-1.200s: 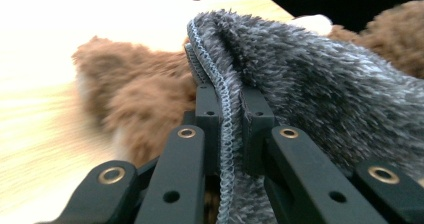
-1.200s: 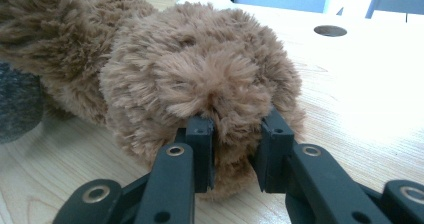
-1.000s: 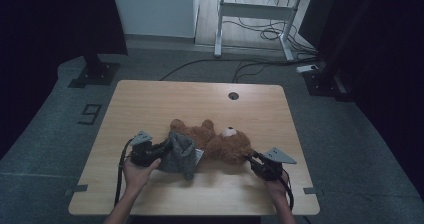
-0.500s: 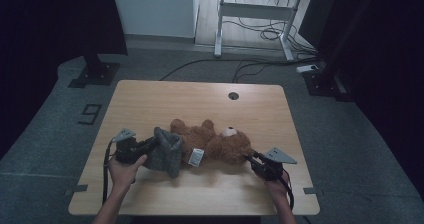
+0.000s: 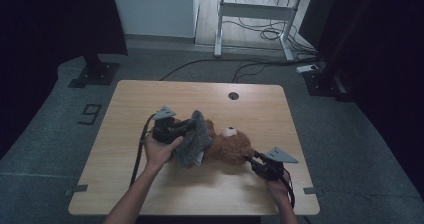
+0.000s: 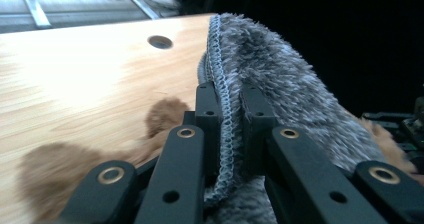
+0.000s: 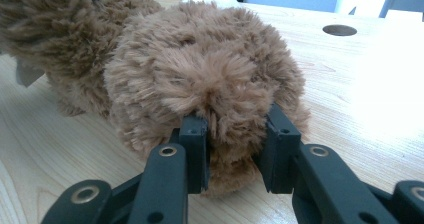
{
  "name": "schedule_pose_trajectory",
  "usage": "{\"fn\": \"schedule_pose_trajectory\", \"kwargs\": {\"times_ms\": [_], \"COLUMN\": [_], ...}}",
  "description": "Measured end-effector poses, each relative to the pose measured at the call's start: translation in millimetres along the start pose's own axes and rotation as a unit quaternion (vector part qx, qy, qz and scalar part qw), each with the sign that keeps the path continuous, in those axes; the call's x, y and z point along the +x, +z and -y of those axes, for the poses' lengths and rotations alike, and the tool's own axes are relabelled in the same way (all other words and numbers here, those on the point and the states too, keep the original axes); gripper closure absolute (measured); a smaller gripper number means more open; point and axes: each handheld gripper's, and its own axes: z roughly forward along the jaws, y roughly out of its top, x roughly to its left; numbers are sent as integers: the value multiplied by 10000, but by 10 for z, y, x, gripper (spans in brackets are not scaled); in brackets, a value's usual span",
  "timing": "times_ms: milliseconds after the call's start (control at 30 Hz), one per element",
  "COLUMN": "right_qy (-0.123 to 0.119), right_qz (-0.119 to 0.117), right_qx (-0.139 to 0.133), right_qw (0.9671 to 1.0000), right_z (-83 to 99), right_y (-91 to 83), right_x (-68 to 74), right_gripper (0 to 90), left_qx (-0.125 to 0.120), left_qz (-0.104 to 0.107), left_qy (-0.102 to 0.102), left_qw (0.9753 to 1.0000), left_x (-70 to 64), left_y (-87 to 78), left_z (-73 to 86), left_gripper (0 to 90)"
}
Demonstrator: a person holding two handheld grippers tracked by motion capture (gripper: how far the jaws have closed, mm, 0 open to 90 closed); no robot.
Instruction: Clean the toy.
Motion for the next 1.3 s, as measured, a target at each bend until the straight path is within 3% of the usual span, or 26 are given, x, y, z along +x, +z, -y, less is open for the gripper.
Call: {"fn": "schedule_pose_trajectory", "kwargs": {"times_ms": [100,167,300,467,500,600,667,700,733,767,867,900,933,967,1033,1067,1133,1200,1233,1267,1300], "right_qy": [-40,-57,-39,-38,-21,-79,-8,248,248,405,467,467,471,436,437,495,539,847,1074,1074,1077], "right_qz": [-13,-20,-81,-37,-46,-110,-112,-184,-184,-193,-263,-263,-323,-414,-437,-499,-524,-609,-763,-763,-834], "right_qx": [25,32,67,114,175,192,71,-160,-160,-134,193,193,353,727,872,1231,1311,1545,1600,1600,1530], "right_qw": [10000,10000,9999,9999,9998,9997,9999,9994,9994,9989,9984,9984,9977,9955,9943,9899,9885,9825,9783,9783,9788], "right_z": [-2,-3,-2,-27,-69,-171,-209,-312,-312,-385,-476,-476,-501,-532,-534,-506,-491,-430,-354,-354,-302], "right_y": [-10,-16,-15,-51,-91,-152,-181,-230,-230,-212,-58,-58,13,184,239,382,416,493,532,532,526], "right_x": [-5,-11,-19,-17,-12,22,26,-5,-5,-30,-58,-58,-57,-37,-28,-10,-14,-33,-59,-59,-57], "right_gripper": [663,650,632,505,439,346,324,282,282,231,154,154,136,109,92,46,32,22,37,37,108], "left_qx": [216,233,328,239,174,120,116,101,101,77,66,54,40,33,34,37,42,41,28,28,21], "left_qz": [-107,-120,-113,64,125,200,212,233,233,255,290,308,326,355,368,376,389,428,447,447,446], "left_qy": [84,92,-45,-321,-394,-416,-411,-372,-372,-369,-370,-363,-388,-387,-386,-388,-386,-415,-421,-421,-425], "left_qw": [9997,9996,9994,9992,9990,9989,9989,9990,9990,9990,9989,9989,9987,9986,9986,9985,9985,9982,9981,9981,9981], "left_x": [-32,-29,40,110,116,101,94,80,80,69,61,60,57,56,57,57,59,61,59,59,56], "left_y": [150,165,168,154,135,112,106,91,91,77,63,55,44,32,23,16,5,-4,-7,-7,-8], "left_z": [30,47,140,303,356,432,453,491,491,526,556,568,583,602,614,622,638,660,676,676,684], "left_gripper": [807,806,807,806,806,806,807,807,807,807,807,807,807,807,807,807,807,807,807,807,806]}}
